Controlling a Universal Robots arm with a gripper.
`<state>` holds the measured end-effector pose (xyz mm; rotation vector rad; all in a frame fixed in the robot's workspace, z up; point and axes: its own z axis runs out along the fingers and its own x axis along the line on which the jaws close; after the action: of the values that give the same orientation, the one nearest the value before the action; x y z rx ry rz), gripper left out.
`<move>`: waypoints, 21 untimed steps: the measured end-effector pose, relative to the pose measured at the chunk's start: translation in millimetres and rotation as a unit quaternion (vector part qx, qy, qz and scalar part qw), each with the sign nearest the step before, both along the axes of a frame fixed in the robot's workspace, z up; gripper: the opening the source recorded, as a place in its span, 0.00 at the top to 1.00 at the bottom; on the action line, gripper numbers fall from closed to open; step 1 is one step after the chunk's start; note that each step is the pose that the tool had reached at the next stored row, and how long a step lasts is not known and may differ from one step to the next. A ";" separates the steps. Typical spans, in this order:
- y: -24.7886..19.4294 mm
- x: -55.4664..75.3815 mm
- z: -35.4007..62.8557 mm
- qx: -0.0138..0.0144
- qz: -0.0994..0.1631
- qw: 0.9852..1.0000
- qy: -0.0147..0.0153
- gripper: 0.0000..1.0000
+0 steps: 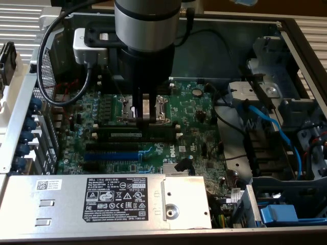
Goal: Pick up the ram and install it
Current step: 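Press down the ram until it locks into place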
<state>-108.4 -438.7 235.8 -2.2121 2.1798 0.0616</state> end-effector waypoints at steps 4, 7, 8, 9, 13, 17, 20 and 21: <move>1.1 0.0 -0.2 0.000 0.000 1.000 0.002 0.90; 1.3 0.0 -0.2 0.000 0.000 1.000 0.004 0.90; 1.4 0.0 -0.2 0.000 0.000 1.000 0.004 0.90; 1.4 0.2 -0.2 0.000 0.000 1.000 0.004 0.90; 1.4 1.2 -0.6 0.000 0.000 1.000 0.004 0.90; 1.0 1.2 -1.0 0.000 0.000 1.000 0.004 0.90; 0.8 1.2 -1.3 0.000 0.000 1.000 0.004 0.90; 0.8 1.2 -1.4 0.000 0.000 1.000 0.004 0.90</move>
<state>-107.1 -437.9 234.4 -2.2158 2.1841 0.0694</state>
